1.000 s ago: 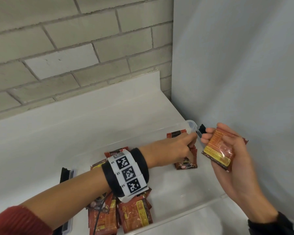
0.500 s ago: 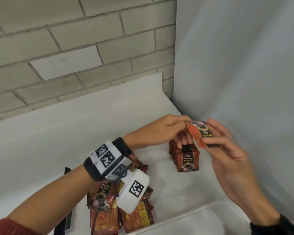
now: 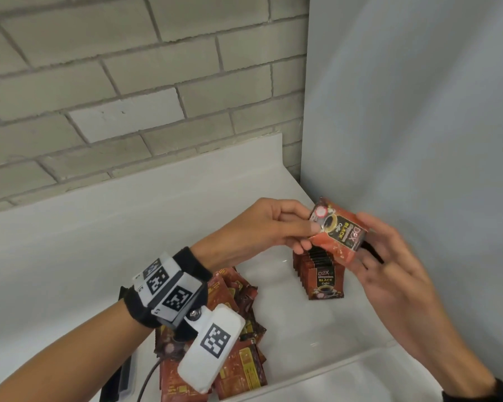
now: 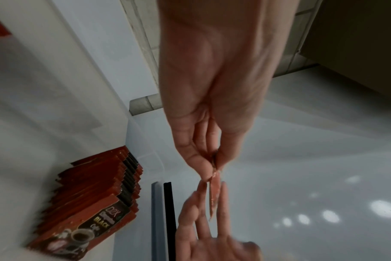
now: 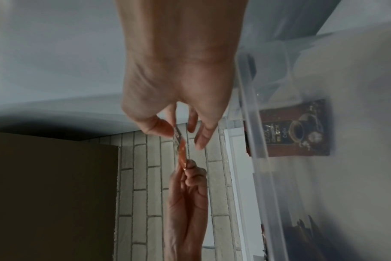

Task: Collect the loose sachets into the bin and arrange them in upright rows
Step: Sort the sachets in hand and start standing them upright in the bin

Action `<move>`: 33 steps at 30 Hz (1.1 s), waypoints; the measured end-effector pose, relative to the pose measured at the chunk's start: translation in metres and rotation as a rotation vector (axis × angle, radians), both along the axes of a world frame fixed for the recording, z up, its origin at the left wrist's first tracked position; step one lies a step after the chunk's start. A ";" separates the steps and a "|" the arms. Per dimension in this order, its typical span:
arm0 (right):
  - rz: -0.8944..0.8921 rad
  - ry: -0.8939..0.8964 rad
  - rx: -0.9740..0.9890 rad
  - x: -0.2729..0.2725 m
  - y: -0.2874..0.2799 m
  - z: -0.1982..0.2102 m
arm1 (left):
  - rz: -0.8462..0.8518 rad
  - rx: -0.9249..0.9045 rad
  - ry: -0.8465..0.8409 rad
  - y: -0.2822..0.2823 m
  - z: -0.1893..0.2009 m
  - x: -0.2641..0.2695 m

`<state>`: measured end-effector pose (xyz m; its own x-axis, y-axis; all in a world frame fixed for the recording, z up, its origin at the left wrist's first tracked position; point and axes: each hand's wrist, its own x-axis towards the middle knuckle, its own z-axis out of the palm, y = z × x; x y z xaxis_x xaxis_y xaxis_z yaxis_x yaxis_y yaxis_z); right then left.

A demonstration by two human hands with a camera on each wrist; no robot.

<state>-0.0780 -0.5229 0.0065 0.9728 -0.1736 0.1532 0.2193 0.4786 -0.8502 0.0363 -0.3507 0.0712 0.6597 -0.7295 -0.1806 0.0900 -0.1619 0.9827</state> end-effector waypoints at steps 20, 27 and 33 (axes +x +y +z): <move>-0.305 -0.103 -1.524 0.013 -0.023 -0.006 | -0.164 0.486 -0.547 -0.014 -0.043 -0.013; -0.271 -0.101 -1.553 0.010 -0.003 -0.020 | -0.214 0.696 -0.739 -0.031 -0.050 -0.019; 0.283 0.352 -1.724 0.015 0.018 -0.022 | -0.212 0.859 -0.896 -0.034 -0.056 -0.022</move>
<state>-0.0627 -0.5053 -0.0156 0.9654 0.1053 -0.2385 0.0113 -0.9307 -0.3655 0.0146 -0.3848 0.0153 0.6802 -0.7055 -0.1990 -0.6589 -0.7075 0.2557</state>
